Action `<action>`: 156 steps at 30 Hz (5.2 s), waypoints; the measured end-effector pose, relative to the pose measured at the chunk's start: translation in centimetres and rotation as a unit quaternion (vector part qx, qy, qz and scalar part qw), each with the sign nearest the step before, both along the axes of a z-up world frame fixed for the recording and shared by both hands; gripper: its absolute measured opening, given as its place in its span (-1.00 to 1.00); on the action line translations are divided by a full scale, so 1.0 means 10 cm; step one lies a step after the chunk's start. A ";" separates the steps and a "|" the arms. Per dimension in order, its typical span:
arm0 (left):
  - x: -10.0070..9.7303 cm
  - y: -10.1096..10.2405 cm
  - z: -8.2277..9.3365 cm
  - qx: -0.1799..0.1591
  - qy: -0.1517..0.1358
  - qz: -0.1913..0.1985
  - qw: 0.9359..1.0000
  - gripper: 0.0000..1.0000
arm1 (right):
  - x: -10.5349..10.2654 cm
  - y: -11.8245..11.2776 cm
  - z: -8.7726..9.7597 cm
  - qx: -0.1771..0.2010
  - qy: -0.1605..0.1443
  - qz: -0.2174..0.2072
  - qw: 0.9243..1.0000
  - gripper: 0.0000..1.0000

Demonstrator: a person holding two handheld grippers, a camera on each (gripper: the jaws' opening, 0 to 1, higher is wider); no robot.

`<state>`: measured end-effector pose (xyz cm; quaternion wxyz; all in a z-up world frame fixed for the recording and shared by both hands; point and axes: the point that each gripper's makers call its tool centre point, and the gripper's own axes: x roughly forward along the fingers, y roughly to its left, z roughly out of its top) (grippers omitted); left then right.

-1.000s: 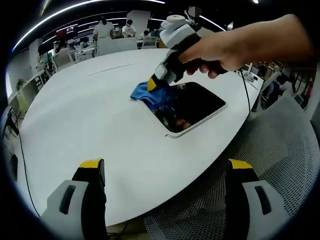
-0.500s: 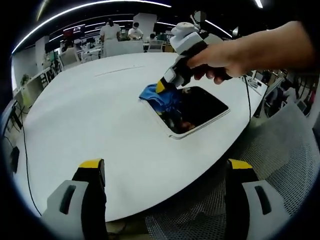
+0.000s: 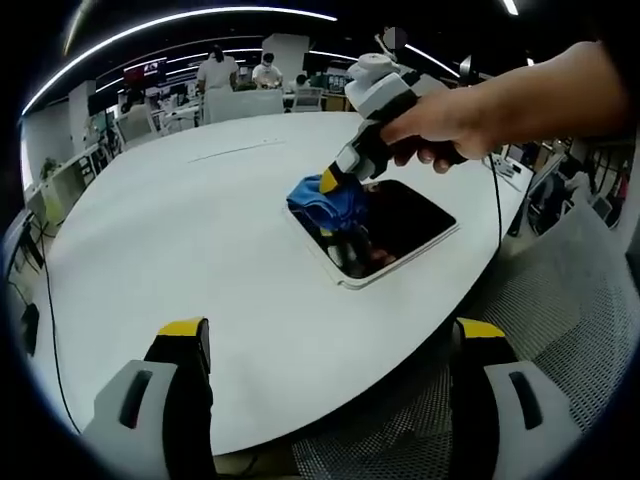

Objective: Wipe the mirror surface with the cleaning cloth until all visible marks leave the cleaned area.

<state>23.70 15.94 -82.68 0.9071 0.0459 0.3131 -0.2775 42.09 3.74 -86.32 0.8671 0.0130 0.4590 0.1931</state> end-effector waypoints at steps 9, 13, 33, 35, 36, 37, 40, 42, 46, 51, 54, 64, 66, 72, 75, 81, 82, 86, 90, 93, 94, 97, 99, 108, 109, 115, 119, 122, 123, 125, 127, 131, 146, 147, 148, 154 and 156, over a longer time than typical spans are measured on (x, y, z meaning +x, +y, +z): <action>0.02 0.02 0.05 -0.002 -0.018 -0.002 1.000 0.98 | -0.03 -0.15 0.00 0.006 0.004 -0.019 1.000 -0.98; 0.03 0.08 0.04 -0.004 -0.014 0.013 1.000 0.98 | -0.03 -0.19 0.00 0.010 0.009 -0.027 1.000 -0.98; 0.07 0.12 0.03 -0.006 -0.016 0.023 1.000 0.98 | -0.04 -0.16 -0.01 -0.021 0.001 -0.004 1.000 -0.98; 0.08 0.11 0.04 -0.007 -0.016 0.021 1.000 0.98 | -0.04 -0.16 -0.01 -0.020 0.002 -0.007 1.000 -0.98; 0.08 0.11 0.04 -0.008 -0.018 0.020 1.000 0.98 | -0.04 -0.16 -0.01 -0.017 0.003 -0.013 1.000 -0.98; 0.07 0.10 0.03 -0.008 -0.017 0.019 1.000 0.98 | -0.04 -0.17 -0.01 -0.017 0.003 -0.016 1.000 -0.98; 0.06 0.10 0.02 -0.005 -0.014 0.018 1.000 0.98 | -0.07 -0.15 -0.01 -0.023 0.002 -0.016 1.000 -0.98; 0.06 0.09 0.03 -0.005 -0.015 0.012 1.000 0.98 | -0.08 -0.15 -0.02 -0.028 -0.001 -0.013 1.000 -0.98; 0.05 0.08 0.03 -0.001 -0.012 0.012 1.000 0.98 | -0.14 -0.17 -0.01 -0.024 0.006 -0.025 0.999 -0.98; 0.03 0.09 0.01 -0.014 -0.004 0.017 1.000 0.98 | -0.34 -0.19 -0.02 -0.031 0.001 -0.023 0.999 -0.99; 0.03 0.04 0.02 -0.011 -0.005 0.006 1.000 0.98 | -0.43 -0.20 -0.02 -0.029 0.008 -0.027 0.999 -0.99; 0.11 0.12 0.13 -0.020 -0.047 0.028 0.998 0.98 | -0.80 -0.18 -0.02 -0.013 0.034 -0.005 0.999 -0.99; 0.09 0.15 0.09 -0.018 -0.037 0.033 0.999 0.98 | -0.86 -0.17 -0.02 -0.026 0.020 0.023 0.999 -0.99; 0.10 0.06 0.15 -0.023 -0.048 0.013 0.998 0.98 | -0.90 -0.15 -0.02 -0.039 0.007 0.027 0.999 -0.99; 0.08 0.03 0.15 -0.024 -0.049 0.007 0.998 0.98 | -0.91 -0.17 -0.01 -0.028 0.001 0.006 1.000 -0.98; 0.08 -0.01 0.15 -0.021 -0.047 -0.007 0.999 0.98 | -0.90 -0.16 0.00 -0.045 -0.011 0.011 0.999 -0.98; 0.08 -0.01 0.15 -0.022 -0.048 -0.006 0.999 0.98 | -0.91 -0.16 0.00 -0.043 -0.007 0.006 0.999 -0.99; 0.07 0.04 0.12 -0.016 -0.038 0.005 0.999 0.98 | -1.00 -0.13 0.00 -0.036 0.004 0.002 0.999 -0.99; 0.09 0.03 0.13 -0.017 -0.038 0.007 0.999 0.98 | -1.10 -0.10 -0.01 -0.034 0.010 0.013 0.999 -0.99; 0.08 0.01 0.14 -0.021 -0.040 0.003 0.999 0.98 | -1.15 -0.09 -0.01 -0.036 0.002 0.023 0.999 -0.99; 0.09 0.01 0.16 -0.024 -0.043 0.005 0.999 0.98 | -1.15 -0.09 -0.01 -0.038 -0.002 0.026 0.999 -0.99; 0.09 -0.02 0.13 -0.025 -0.035 -0.001 0.999 0.98 | -1.18 -0.08 -0.01 -0.030 0.008 0.019 0.999 -0.99; 0.03 -0.08 0.07 -0.019 -0.013 -0.023 0.999 0.98 | -1.20 -0.07 -0.01 -0.026 0.011 0.020 0.999 -0.98; 0.03 -0.04 0.06 -0.019 -0.014 -0.014 1.000 0.98 | -1.29 -0.05 -0.01 -0.022 0.011 0.021 0.999 -0.98; 0.04 -0.05 0.06 -0.018 -0.014 -0.016 1.000 0.98 | -1.30 -0.05 -0.01 -0.022 0.013 0.020 0.999 -0.98; 0.02 -0.06 0.05 -0.020 -0.014 -0.024 0.999 0.98 | -1.34 -0.05 -0.01 -0.023 0.011 0.022 0.999 -0.98; 0.03 -0.08 0.07 -0.020 -0.019 -0.028 0.999 0.98 | -1.34 -0.05 -0.01 -0.020 0.010 0.021 1.000 -0.98; 0.02 -0.07 0.06 -0.022 -0.015 -0.027 0.999 0.98 | -1.34 -0.04 -0.01 -0.024 0.006 0.027 0.999 -0.98; 0.02 -0.07 0.06 -0.022 -0.016 -0.025 0.999 0.98 | -1.36 -0.04 -0.01 -0.022 0.010 0.026 0.999 -0.98; 0.03 -0.06 0.07 -0.022 -0.018 -0.024 0.999 0.98 | -1.36 -0.05 -0.01 -0.020 0.011 0.026 0.999 -0.98; 0.02 -0.06 0.07 -0.021 -0.017 -0.023 0.999 0.98 | -1.37 -0.04 -0.01 -0.023 0.007 0.033 0.999 -0.98; 0.04 -0.04 0.07 -0.023 -0.018 -0.015 0.999 0.98 | -1.37 -0.05 -0.01 -0.020 0.010 0.032 0.999 -0.98; 0.02 -0.05 0.06 -0.018 -0.014 -0.023 0.999 0.98 | -1.38 -0.15 -0.01 -0.017 0.013 0.032 0.999 -0.98; 0.02 -0.05 0.06 -0.018 -0.015 -0.023 0.999 0.98 | -1.38 -0.16 -0.01 -0.016 0.014 0.030 0.999 -0.98; 0.03 -0.05 0.07 -0.018 -0.017 -0.024 0.999 0.98 | -1.37 -0.18 -0.01 -0.014 0.015 0.027 0.999 -0.98; 0.03 -0.04 0.07 -0.018 -0.016 -0.020 0.999 0.98 | -1.37 -0.24 0.00 -0.015 0.014 0.024 1.000 -0.99; 0.03 -0.04 0.07 -0.019 -0.017 -0.020 0.999 0.98 | -1.37 -0.28 0.00 -0.020 0.013 0.025 0.999 -0.99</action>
